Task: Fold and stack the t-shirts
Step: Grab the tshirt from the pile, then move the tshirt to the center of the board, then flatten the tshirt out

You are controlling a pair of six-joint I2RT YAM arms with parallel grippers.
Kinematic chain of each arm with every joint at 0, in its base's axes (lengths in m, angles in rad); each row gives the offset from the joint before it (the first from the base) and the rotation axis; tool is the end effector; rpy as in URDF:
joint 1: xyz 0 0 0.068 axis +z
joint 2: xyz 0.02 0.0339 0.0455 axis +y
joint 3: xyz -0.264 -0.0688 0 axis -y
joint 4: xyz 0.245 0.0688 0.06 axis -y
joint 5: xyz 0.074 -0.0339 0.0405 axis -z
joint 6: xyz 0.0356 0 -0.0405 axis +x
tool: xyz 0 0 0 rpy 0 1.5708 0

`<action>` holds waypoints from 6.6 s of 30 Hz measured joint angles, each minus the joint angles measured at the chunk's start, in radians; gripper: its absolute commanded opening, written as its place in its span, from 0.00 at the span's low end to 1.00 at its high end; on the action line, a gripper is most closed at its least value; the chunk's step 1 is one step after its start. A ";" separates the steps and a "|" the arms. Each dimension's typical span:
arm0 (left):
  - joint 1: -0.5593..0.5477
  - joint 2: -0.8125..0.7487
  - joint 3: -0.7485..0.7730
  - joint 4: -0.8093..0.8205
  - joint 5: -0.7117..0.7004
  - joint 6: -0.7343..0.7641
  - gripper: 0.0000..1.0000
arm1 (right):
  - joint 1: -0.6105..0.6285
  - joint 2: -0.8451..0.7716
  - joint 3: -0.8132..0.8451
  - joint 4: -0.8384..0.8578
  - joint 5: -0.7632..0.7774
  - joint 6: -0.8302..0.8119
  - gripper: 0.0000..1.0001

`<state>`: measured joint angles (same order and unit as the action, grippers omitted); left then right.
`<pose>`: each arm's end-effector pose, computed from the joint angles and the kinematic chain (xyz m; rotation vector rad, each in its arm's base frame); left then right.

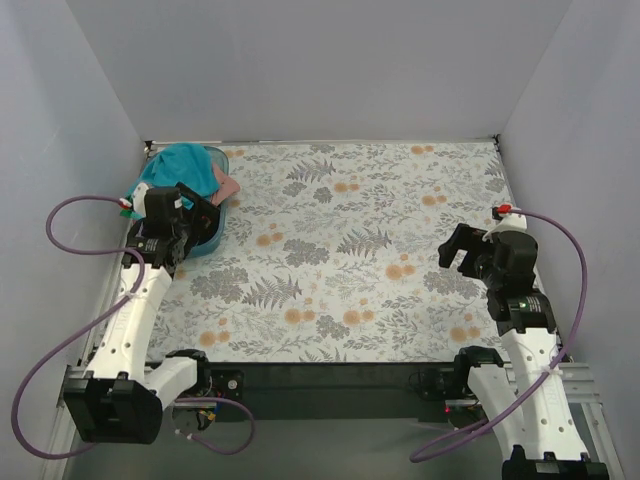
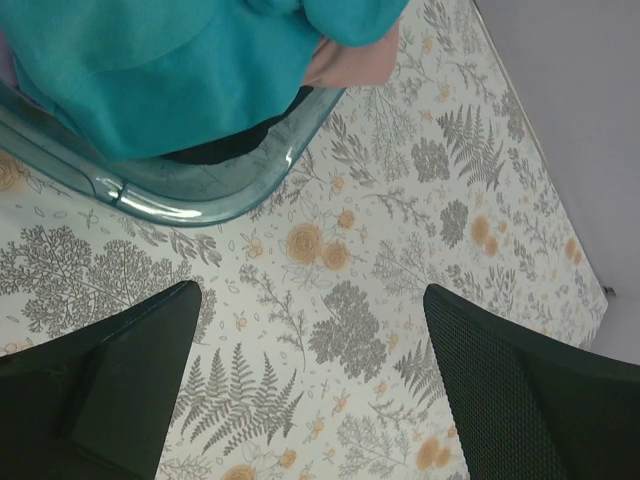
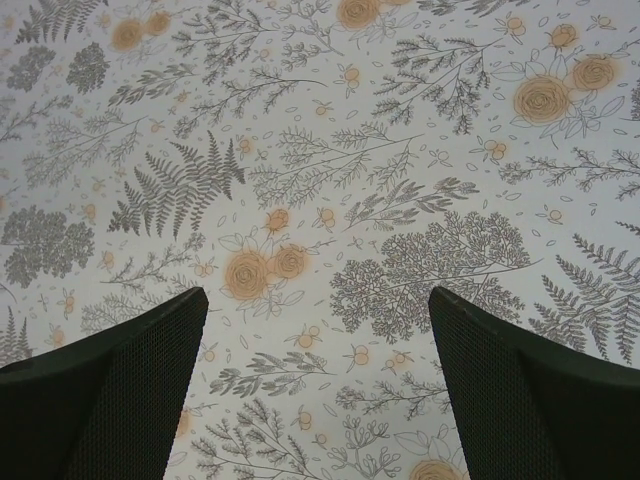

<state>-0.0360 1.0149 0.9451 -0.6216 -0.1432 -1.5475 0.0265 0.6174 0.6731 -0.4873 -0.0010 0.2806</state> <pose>0.2135 -0.0026 0.3109 -1.6653 1.6518 -0.6666 0.1455 0.0039 0.2940 0.2538 1.9918 0.1977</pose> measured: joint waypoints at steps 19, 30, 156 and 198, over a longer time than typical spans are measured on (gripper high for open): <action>0.082 0.871 0.811 -0.076 -0.248 0.042 0.95 | 0.000 0.063 -0.001 0.052 0.050 0.000 0.98; 0.115 1.136 1.089 -0.206 -0.275 0.061 0.00 | 0.000 0.063 -0.001 0.052 0.043 0.000 0.98; -0.438 -0.192 0.203 0.460 0.041 0.122 0.47 | 0.254 0.211 0.711 0.034 0.149 -0.006 0.01; -0.291 0.026 -0.023 0.011 -0.107 -0.031 0.97 | 0.782 1.047 0.268 0.285 0.106 0.250 0.98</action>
<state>-0.3267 1.0409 0.9226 -0.6102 -0.2504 -1.5784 0.8082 1.6642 0.9413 -0.2024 0.1055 0.5304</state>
